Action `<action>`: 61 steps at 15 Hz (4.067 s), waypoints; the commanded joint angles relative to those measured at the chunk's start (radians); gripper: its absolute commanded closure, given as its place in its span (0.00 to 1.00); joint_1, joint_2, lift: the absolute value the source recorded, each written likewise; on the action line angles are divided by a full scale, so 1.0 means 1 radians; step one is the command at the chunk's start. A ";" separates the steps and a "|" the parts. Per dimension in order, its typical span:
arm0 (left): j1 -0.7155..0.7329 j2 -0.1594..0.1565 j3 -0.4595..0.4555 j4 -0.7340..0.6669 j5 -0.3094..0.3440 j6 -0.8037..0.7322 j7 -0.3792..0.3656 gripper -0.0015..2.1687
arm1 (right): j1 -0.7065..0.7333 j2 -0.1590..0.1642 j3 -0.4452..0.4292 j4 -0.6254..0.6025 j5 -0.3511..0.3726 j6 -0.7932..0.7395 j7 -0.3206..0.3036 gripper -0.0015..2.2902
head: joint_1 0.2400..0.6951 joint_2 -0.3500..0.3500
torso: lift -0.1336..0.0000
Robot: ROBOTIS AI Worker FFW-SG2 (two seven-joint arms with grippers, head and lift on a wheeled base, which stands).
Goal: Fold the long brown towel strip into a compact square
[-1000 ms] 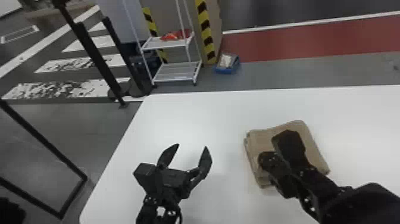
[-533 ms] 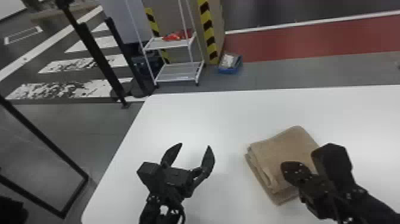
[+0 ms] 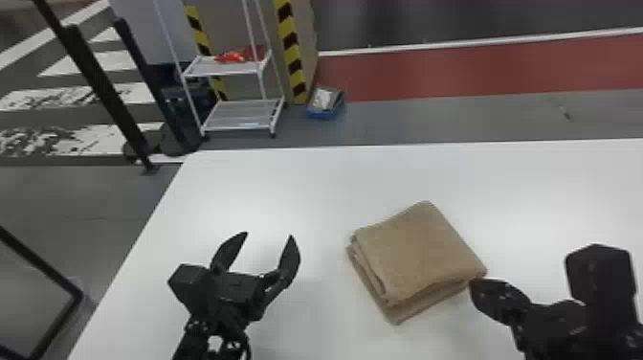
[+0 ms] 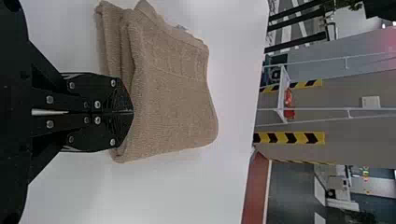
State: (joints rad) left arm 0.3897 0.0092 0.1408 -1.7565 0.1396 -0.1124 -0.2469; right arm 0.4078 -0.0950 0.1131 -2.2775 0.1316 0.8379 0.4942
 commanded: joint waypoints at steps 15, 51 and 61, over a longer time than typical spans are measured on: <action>-0.015 0.000 -0.004 0.000 -0.006 0.007 0.000 0.03 | -0.558 0.087 0.102 0.536 0.036 0.128 -0.144 0.88 | 1.00 0.74 | 0.09; -0.052 0.008 -0.036 0.051 -0.012 0.014 0.000 0.03 | -0.333 0.089 0.140 0.345 0.042 -0.243 -0.200 0.88 | 1.00 0.80 | 0.09; -0.063 0.009 -0.043 0.055 -0.012 0.017 0.000 0.03 | -0.574 0.096 0.092 0.846 0.005 -0.406 -0.264 0.88 | 1.00 0.74 | 0.09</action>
State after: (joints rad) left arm 0.3305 0.0185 0.1011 -1.7019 0.1273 -0.0971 -0.2471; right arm -0.1607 -0.0014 0.2083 -1.4463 0.1351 0.4384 0.2298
